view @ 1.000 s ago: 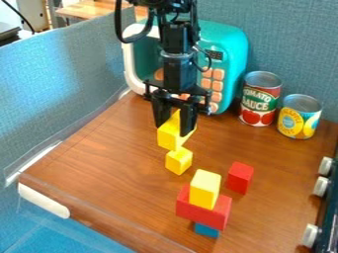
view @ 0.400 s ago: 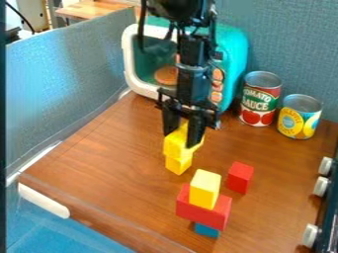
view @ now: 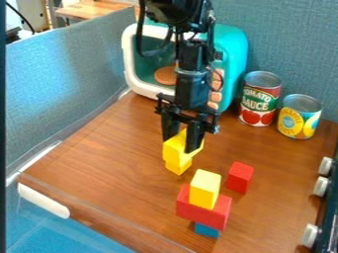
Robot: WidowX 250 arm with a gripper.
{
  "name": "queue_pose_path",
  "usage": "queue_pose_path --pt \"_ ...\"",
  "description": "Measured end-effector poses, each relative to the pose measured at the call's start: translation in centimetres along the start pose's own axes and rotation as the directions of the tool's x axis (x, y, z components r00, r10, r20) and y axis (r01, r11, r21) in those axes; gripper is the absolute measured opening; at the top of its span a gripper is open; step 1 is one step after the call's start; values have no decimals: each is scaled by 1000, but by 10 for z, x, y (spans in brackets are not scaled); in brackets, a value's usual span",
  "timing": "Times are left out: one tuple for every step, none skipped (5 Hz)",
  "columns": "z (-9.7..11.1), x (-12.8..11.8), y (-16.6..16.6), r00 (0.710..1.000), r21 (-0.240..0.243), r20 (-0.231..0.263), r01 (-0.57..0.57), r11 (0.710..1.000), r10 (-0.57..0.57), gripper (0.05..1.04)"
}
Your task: Put the yellow block on top of the yellow cube
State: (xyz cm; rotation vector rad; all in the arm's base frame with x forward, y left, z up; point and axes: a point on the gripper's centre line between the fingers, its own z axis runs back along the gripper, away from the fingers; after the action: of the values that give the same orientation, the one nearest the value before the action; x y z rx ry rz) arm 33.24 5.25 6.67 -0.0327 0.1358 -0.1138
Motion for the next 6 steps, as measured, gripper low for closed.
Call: queue_pose_path --pt "0 -2 9 999 4 4 -52 999 52 567" --pt "-4 0 10 998 2 6 -58 998 58 567" --pt "-12 2 9 999 -2 -11 -41 999 41 567" --pt "-10 4 10 999 1 -5 -45 999 45 567" --pt "-8 6 11 999 4 4 -47 999 47 567" --pt "-6 9 12 999 0 9 -45 999 45 567"
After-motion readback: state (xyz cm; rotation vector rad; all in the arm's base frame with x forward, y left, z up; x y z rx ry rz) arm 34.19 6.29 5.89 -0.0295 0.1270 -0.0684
